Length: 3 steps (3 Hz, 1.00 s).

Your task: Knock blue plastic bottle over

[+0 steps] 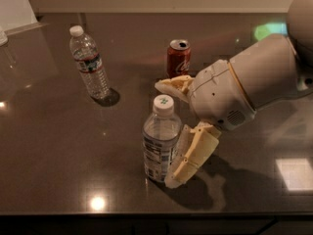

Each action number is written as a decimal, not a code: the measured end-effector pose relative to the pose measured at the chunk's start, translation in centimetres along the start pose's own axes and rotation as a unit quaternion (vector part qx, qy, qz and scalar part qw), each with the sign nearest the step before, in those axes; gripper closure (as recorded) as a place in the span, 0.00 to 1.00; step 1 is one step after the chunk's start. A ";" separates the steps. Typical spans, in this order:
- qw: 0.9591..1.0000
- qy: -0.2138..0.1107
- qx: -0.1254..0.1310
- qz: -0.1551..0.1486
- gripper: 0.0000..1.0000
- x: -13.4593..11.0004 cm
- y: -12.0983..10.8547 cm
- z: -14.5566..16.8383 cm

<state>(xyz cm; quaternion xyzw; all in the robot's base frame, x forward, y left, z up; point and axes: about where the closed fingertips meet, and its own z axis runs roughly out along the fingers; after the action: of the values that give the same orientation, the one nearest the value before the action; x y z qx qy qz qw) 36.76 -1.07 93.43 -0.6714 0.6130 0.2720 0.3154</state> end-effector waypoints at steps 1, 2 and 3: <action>1.000 -0.023 -0.001 0.008 0.00 -0.1 0.0 0.6; 0.999 -0.039 -0.005 0.013 0.18 0.0 0.1 1.0; 0.999 -0.045 -0.005 0.020 0.41 0.3 0.1 1.0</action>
Offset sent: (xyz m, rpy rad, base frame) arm 0.0009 0.0085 -0.0147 0.1219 0.0582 -0.0023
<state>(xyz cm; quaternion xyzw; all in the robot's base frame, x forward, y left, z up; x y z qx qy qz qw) 36.69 -0.52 92.55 -0.6475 0.6100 0.3118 0.3337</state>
